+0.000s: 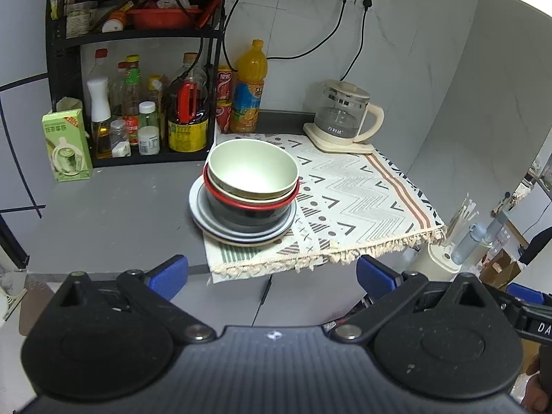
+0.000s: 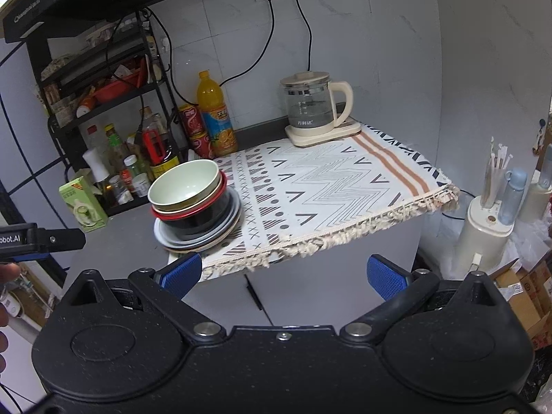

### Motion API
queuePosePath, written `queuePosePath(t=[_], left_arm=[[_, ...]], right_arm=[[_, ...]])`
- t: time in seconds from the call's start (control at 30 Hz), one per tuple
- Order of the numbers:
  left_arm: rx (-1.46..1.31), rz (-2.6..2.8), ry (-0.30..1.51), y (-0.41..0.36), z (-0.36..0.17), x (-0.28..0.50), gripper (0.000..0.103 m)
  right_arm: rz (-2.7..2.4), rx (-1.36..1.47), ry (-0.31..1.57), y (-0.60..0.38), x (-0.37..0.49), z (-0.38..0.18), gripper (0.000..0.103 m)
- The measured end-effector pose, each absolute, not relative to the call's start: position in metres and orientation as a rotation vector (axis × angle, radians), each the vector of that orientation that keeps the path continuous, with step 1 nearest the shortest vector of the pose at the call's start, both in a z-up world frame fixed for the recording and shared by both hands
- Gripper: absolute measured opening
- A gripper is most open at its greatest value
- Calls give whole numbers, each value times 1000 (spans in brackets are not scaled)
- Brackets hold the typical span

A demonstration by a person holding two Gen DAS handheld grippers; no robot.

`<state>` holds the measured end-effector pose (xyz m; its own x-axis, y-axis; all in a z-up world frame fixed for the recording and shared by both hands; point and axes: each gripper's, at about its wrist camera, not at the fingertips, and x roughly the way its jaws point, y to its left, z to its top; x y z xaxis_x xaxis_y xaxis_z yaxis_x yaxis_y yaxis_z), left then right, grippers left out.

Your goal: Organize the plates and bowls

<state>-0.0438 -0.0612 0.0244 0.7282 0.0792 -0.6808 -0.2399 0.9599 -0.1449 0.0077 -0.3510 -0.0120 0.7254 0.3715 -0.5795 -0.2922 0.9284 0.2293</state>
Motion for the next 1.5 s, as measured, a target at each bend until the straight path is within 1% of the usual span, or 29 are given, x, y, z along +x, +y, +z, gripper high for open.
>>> queuePosePath(t=[0.63, 1.5], left_arm=[[-232, 203, 762, -51, 24, -73, 103], [-215, 193, 771, -57, 26, -59, 103]], right_arm=[[401, 102, 667, -338, -5, -12, 103], [390, 106, 663, -341, 1, -12, 103]])
